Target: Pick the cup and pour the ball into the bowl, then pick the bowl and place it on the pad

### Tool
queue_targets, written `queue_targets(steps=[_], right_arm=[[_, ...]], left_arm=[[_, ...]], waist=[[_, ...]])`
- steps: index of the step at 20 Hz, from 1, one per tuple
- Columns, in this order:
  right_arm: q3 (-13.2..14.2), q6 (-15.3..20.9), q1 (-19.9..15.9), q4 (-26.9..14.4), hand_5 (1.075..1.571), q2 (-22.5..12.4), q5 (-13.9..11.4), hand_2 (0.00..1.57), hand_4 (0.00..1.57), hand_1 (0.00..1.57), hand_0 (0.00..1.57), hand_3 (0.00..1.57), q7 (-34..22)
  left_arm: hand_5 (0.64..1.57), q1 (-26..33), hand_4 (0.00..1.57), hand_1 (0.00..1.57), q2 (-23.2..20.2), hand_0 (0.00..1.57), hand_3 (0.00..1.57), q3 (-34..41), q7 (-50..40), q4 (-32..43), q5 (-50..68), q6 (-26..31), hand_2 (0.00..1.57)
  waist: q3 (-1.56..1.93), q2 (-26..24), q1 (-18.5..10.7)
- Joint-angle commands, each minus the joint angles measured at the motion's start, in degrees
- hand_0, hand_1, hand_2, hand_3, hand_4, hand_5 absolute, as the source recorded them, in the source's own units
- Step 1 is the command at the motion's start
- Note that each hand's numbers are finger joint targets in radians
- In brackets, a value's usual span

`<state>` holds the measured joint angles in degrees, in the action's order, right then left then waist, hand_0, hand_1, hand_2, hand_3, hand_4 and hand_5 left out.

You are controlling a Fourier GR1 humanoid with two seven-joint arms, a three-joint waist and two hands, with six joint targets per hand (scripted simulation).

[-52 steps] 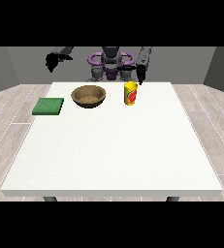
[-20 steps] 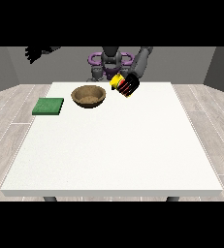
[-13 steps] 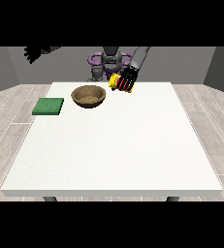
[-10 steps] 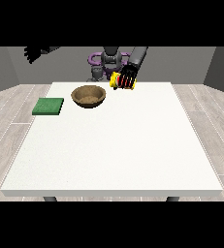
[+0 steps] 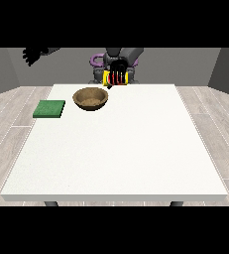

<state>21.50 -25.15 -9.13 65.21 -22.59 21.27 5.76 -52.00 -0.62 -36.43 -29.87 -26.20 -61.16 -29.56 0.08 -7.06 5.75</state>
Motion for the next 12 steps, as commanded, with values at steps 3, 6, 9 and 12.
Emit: queue_targets(steps=[3,6,9,12], right_arm=[[-2.0,1.0,-3.3,-2.5,1.561,1.4,-2.8,0.00,0.67,0.00,0.00,0.00,2.4],[-1.8,-0.4,-3.5,-2.0,1.560,1.0,-0.6,0.00,0.67,0.00,0.00,0.00,-0.8],[-4.1,0.4,-2.8,-2.7,1.563,3.4,-3.9,0.00,0.69,0.00,0.00,0.00,2.9],[-3.1,4.2,-2.4,-2.6,1.569,3.4,-4.8,0.00,0.71,0.00,0.00,0.00,1.9]], left_arm=[[1.565,1.0,0.70,0.41,0.6,0.41,1.29,-9.8,-9.9,-7.5,-6.1,9.4,1.51],[1.569,-4.2,0.75,0.00,0.6,0.00,1.37,-8.1,-6.9,-7.2,-5.6,18.2,1.05],[1.570,-3.0,0.89,0.00,0.6,0.00,1.50,-12.7,-9.6,-13.4,-6.2,24.5,1.20],[1.571,-3.5,0.91,0.00,-0.5,0.00,1.47,-7.1,-4.6,-14.0,-6.4,21.2,1.18]], waist=[[-0.03,0.6,1.2],[-0.05,-0.4,2.5],[-0.04,-0.7,3.2],[-0.08,1.0,-1.2]])
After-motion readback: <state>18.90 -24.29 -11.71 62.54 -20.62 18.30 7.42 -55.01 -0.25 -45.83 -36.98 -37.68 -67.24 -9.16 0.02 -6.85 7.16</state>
